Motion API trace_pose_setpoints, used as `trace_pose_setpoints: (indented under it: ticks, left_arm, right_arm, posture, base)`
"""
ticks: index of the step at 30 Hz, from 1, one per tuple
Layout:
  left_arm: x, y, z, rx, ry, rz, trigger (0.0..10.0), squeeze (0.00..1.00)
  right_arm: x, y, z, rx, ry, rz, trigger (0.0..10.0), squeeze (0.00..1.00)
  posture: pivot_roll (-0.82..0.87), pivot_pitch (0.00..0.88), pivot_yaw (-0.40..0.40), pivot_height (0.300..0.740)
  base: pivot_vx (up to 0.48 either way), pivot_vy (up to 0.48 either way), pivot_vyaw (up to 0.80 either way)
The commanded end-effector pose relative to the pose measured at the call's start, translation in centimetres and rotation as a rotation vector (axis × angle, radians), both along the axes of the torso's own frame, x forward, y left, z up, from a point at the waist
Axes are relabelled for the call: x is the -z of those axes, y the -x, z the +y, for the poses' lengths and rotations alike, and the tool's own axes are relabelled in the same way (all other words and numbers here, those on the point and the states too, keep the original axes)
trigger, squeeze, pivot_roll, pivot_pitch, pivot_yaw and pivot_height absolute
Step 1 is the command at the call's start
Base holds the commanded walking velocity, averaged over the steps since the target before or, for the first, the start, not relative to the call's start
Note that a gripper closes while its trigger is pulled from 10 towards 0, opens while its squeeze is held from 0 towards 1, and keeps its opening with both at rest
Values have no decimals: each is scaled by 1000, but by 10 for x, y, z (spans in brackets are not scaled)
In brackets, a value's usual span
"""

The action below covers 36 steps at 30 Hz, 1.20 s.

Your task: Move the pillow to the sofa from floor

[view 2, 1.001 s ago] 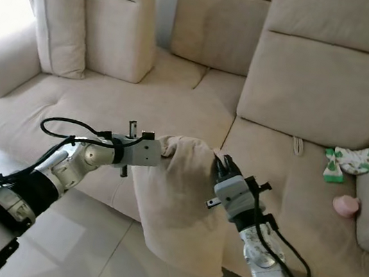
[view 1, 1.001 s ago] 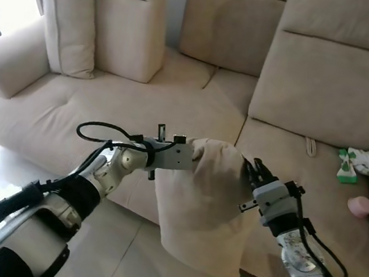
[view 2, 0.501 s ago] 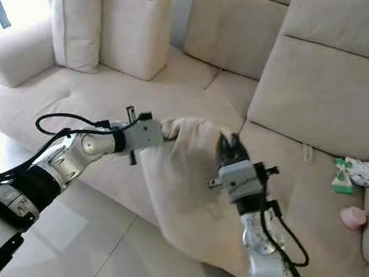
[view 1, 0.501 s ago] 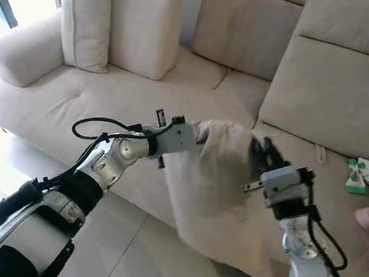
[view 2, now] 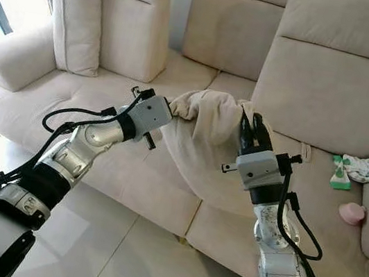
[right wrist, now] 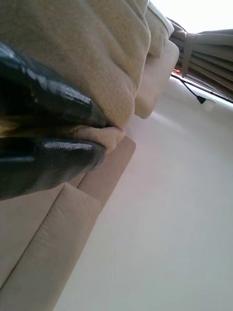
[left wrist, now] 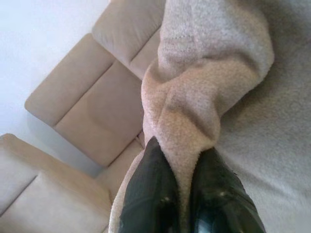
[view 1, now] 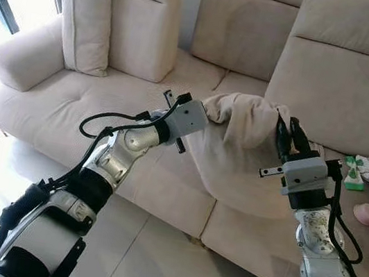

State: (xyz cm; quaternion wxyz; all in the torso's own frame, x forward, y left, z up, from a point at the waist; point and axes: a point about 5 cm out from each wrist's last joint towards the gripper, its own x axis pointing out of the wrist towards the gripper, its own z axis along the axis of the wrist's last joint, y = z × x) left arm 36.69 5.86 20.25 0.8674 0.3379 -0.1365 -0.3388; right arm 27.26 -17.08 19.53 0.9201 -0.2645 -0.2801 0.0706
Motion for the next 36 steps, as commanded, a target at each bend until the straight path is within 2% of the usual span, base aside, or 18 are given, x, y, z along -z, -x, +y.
trace_pose_setpoints:
  ticks: [1,25,33,36]
  left_arm:
    - [-18,7,-13,82,63,-85,10000,0]
    - [-15,11,-19,106,59,-92,10000,0]
    - [-15,11,-19,109,65,-93,10000,0]
    - [-16,11,-20,105,64,-91,10000,0]
  right_arm:
    - [1,1,13,-60,13,7,10000,0]
    - [2,1,12,-56,13,19,10000,0]
    - [0,0,10,-44,-5,15,10000,0]
    - [0,0,11,-50,-11,15,10000,0]
  posture:
    - [-127,0,47,740]
    - [-130,0,45,740]
    - [-134,0,45,740]
    - [-137,0,47,740]
  base:
    - [319,0,0]
    - [315,0,0]
    - [31,0,-734]
    - [0,0,0]
